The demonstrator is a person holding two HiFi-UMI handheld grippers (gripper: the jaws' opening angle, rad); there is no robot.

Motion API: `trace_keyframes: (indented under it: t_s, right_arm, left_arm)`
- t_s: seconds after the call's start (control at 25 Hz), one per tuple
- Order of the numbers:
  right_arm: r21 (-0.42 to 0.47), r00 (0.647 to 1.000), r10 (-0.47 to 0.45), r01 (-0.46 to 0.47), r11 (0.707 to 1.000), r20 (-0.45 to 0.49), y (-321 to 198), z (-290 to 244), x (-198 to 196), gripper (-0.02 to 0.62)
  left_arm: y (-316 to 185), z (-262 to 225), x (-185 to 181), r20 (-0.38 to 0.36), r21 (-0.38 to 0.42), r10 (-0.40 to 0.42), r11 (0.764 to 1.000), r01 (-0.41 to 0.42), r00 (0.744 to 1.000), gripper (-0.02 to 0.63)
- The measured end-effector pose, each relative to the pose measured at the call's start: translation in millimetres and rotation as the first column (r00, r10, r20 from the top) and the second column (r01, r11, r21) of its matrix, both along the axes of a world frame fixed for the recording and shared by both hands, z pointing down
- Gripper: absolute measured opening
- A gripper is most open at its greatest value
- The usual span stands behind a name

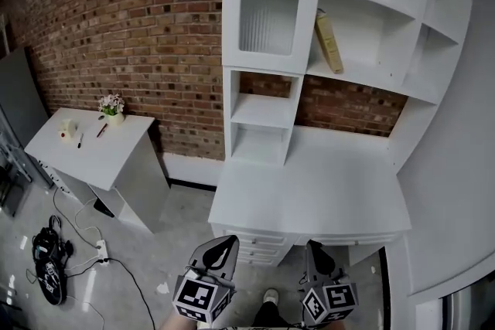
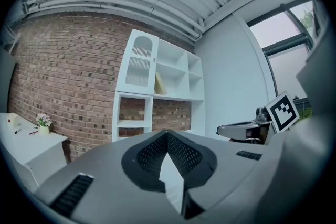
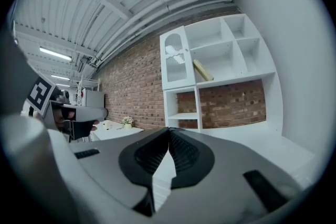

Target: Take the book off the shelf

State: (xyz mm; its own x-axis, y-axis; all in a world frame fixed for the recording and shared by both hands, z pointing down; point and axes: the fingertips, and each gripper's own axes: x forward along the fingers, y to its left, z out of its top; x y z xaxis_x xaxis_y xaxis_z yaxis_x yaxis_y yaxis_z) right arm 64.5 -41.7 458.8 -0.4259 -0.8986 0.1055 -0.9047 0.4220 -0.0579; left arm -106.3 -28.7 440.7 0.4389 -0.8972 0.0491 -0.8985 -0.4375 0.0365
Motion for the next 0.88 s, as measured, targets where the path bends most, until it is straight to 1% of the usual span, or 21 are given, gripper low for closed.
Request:
trace_keyframes:
  t_s: [0.12, 0.32, 0.48, 0.56, 0.68, 0.76, 0.88]
  right_arm:
    - [0.013, 0.999, -0.035, 0.035, 0.999, -0.011, -57, -11, 23, 0.008]
    - [0.048, 0.996, -0.085, 0.085, 0.995, -0.016, -146, -31, 59, 0.008]
    - [0.063, 0.994, -0.098, 0.100, 0.993, -0.043, -202, -38, 76, 0.008]
    - [0.068, 0.994, -0.091, 0.095, 0.993, -0.051, -227, -42, 84, 0.008]
    - [0.077, 0.996, -0.074, 0.078, 0.994, -0.056, -260, -49, 90, 0.008]
    - [0.086, 0.996, -0.061, 0.066, 0.994, -0.058, -279, -53, 91, 0.008]
    - [0.108, 0.997, -0.037, 0.044, 0.993, -0.068, -305, -62, 90, 0.008]
  left_arm:
    - [-56, -12, 24, -0.008, 0.019, -0.029, 0.999, 0.029, 1.000, 0.011]
    - [-141, -29, 69, 0.002, 0.012, -0.052, 0.999, 0.052, 0.999, 0.011]
    - [-194, -40, 95, -0.001, 0.059, -0.050, 0.997, 0.050, 0.999, 0.011]
    - [-216, -45, 102, 0.002, 0.072, -0.053, 0.996, 0.052, 0.999, 0.011]
    - [-248, -43, 103, -0.007, 0.052, -0.063, 0.997, 0.063, 0.998, 0.011]
    - [-268, -39, 102, -0.006, 0.043, -0.056, 0.997, 0.057, 0.998, 0.011]
    - [-299, -42, 102, -0.004, 0.053, -0.032, 0.998, 0.032, 0.999, 0.011]
